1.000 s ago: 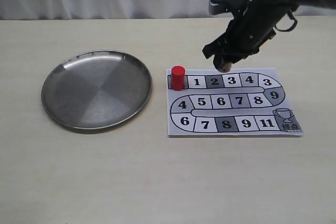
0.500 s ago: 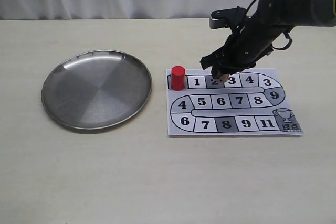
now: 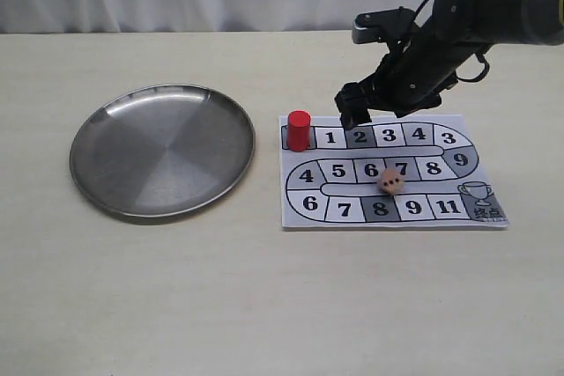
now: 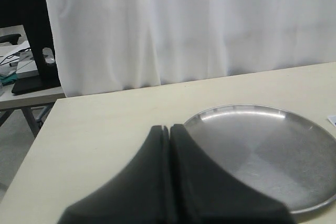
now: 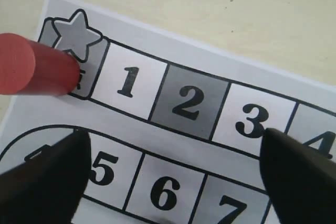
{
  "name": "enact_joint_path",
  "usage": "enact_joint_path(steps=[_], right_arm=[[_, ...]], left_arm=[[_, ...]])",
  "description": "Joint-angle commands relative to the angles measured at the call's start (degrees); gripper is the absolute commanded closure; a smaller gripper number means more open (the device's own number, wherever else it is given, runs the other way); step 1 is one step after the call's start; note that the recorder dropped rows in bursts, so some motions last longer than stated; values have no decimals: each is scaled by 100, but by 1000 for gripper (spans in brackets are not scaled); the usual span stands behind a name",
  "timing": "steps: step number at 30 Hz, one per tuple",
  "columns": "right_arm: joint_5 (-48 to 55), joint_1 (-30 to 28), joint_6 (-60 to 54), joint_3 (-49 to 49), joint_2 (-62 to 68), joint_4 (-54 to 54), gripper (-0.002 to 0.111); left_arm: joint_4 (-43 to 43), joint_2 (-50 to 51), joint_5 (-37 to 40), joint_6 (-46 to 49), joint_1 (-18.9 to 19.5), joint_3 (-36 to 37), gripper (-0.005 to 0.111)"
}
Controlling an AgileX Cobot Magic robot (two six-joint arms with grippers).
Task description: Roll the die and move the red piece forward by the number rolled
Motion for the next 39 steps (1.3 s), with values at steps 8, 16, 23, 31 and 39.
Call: enact_joint_path(steps=[8, 16, 23, 31, 39], right_arm=[[-69, -23, -35, 6, -59, 8, 27], [192, -30, -35, -33, -582, -208, 27], [1146, -30, -35, -57, -1350, -1322, 35], [3039, -30, -248, -16, -1741, -2293, 104], [2789, -30, -980, 1190, -1697, -2294, 104]], left_arm=[[-3, -15, -55, -5, 19, 10, 107], [-3, -15, -55, -5, 19, 10, 107], [-3, -15, -55, -5, 19, 10, 107], [-3, -15, -55, -5, 19, 10, 107], [-3, -15, -55, -5, 19, 10, 107]])
